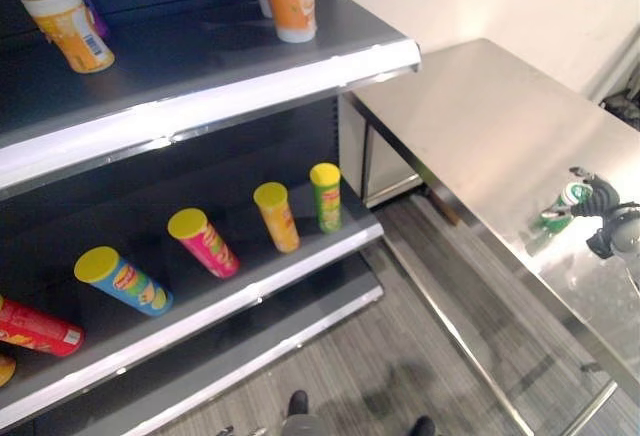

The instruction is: Put the goods on the table back onto the shelves and tidy them up.

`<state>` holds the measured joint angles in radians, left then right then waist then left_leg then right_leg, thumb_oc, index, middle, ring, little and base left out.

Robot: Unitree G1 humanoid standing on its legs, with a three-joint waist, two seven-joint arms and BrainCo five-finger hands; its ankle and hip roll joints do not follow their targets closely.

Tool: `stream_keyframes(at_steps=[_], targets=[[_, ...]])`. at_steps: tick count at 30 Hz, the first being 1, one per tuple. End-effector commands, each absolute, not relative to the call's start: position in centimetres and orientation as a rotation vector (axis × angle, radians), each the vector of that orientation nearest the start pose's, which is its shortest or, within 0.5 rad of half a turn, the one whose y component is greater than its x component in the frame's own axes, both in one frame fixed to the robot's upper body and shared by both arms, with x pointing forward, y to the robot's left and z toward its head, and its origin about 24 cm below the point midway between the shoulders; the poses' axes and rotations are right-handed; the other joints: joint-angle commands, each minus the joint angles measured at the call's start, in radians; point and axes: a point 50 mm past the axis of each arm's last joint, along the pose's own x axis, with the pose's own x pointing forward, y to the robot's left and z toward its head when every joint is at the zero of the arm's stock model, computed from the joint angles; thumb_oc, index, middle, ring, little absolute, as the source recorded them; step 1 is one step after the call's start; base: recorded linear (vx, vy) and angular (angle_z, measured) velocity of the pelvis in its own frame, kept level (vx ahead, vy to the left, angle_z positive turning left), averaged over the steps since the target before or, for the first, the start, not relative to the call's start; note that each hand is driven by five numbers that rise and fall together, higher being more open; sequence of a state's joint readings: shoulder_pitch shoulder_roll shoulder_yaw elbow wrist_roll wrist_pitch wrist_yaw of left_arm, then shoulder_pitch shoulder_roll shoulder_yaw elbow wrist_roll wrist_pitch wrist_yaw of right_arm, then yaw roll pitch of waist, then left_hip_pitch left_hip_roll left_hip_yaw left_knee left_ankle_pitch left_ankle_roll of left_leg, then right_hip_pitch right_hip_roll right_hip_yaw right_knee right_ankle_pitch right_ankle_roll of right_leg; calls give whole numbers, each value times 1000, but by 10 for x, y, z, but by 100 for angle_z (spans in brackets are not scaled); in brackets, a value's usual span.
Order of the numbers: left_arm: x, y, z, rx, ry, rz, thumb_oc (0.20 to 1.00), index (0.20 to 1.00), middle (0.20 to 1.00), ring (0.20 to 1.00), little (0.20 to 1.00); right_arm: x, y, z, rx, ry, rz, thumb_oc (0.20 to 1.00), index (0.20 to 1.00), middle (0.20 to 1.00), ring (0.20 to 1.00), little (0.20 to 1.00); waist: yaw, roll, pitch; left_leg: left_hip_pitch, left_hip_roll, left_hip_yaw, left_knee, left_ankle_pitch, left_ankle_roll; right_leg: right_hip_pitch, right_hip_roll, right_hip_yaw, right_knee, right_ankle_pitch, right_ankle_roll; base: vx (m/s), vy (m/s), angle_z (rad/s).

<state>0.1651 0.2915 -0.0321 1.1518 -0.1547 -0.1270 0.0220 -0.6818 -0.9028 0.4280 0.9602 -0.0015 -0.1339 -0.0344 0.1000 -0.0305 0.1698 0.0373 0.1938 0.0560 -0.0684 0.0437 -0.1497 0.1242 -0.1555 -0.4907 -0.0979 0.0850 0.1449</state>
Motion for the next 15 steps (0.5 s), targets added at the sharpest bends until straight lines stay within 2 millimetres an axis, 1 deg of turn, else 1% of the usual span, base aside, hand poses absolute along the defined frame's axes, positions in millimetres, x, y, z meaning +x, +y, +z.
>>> stream_keyframes(at_steps=[1, 8, 15], targets=[[58, 278, -149, 219, 1136, 258, 1000, 1000, 1000, 1000, 1000, 343, -350, 135, -1065, 213, -188, 1000, 1000, 1000, 1000, 1000, 26, -22, 7, 27, 64, 120, 9, 20, -53, 22, 20, 22, 11, -96, -5, 0, 0, 0], [58, 278, -149, 221, 1143, 259, 1000, 1000, 1000, 1000, 1000, 341, -352, 127, -1060, 251, -188, 1000, 1000, 1000, 1000, 1000, 26, -24, 8, 27, 62, 120, 7, 19, -53, 23, 19, 23, 11, -97, -5, 0, 0, 0], [56, 279, -150, 224, 1151, 264, 1000, 1000, 1000, 1000, 1000, 341, -351, 127, -1068, 250, -191, 1000, 1000, 1000, 1000, 1000, 22, -25, 8, 31, 61, 123, 6, 16, -52, 24, 18, 25, 11, -95, -4, 0, 0, 0]])
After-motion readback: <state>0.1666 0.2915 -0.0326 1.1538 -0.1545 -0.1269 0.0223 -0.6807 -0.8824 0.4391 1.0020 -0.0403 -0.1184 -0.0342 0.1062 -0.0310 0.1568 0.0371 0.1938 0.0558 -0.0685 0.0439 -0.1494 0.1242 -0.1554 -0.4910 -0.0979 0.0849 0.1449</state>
